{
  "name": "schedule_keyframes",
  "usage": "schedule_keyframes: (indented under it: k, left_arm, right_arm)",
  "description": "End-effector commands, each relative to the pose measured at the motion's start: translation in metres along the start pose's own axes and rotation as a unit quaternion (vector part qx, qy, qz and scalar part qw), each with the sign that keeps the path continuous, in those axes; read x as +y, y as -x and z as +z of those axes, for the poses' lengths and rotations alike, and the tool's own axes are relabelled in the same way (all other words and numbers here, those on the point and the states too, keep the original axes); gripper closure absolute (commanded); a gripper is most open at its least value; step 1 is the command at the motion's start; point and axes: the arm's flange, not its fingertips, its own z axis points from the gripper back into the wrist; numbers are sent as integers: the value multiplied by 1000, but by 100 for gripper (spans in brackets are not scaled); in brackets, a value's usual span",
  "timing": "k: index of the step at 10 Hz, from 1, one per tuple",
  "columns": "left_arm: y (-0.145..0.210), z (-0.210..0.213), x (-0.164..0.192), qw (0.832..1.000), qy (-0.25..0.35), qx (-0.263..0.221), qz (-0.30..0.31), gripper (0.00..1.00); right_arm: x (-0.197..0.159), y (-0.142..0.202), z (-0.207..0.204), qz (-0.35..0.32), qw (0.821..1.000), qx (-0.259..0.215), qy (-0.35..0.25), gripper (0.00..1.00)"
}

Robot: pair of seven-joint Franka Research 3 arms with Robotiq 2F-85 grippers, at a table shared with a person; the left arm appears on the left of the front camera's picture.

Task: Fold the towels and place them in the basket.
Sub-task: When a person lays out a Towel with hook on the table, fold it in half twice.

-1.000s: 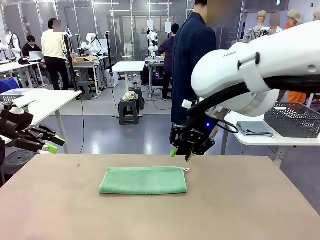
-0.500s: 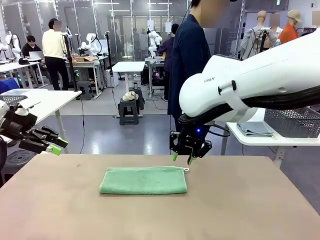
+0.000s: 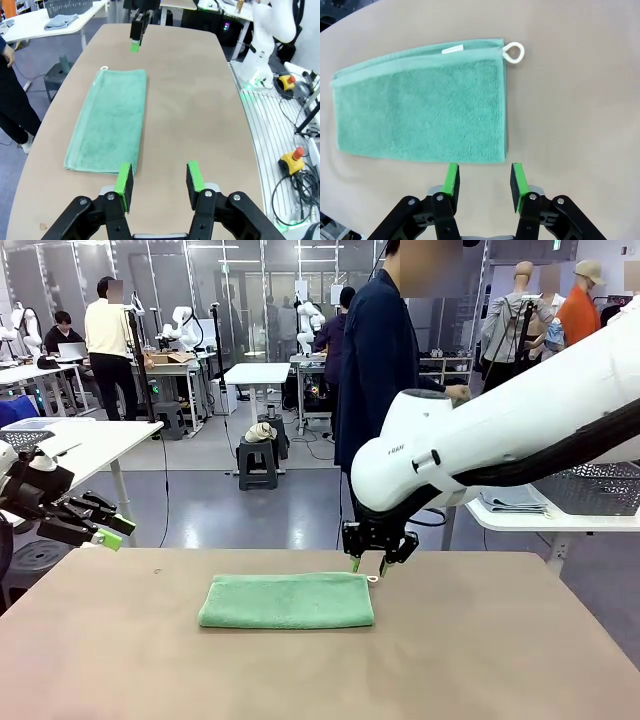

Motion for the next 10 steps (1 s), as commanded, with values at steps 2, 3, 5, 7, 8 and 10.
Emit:
schedule_keyframes:
  k: [2, 3, 5, 7, 8, 10]
  left_arm:
    - [0, 3, 0, 1000, 3, -4, -4, 44]
    - [0, 3, 0, 1000, 3, -4, -4, 44]
    - [0, 3, 0, 1000, 3, -4, -4, 44]
    - [0, 3, 0, 1000, 3, -4, -4, 44]
    - [0, 3, 0, 1000, 3, -4, -4, 44]
    - [0, 3, 0, 1000, 3, -4, -4, 44]
  right_arm:
    - [18, -23, -31, -21, 999, -18, 25, 47]
    - [19, -29, -41, -17, 999, -26, 40, 47]
    - [19, -42, -60, -16, 996, -51, 69, 47]
    - [14, -45, -75, -7, 995, -61, 81, 47]
    - [11, -46, -79, -7, 994, -62, 85, 47]
    - [11, -41, -83, 1, 996, -46, 71, 47]
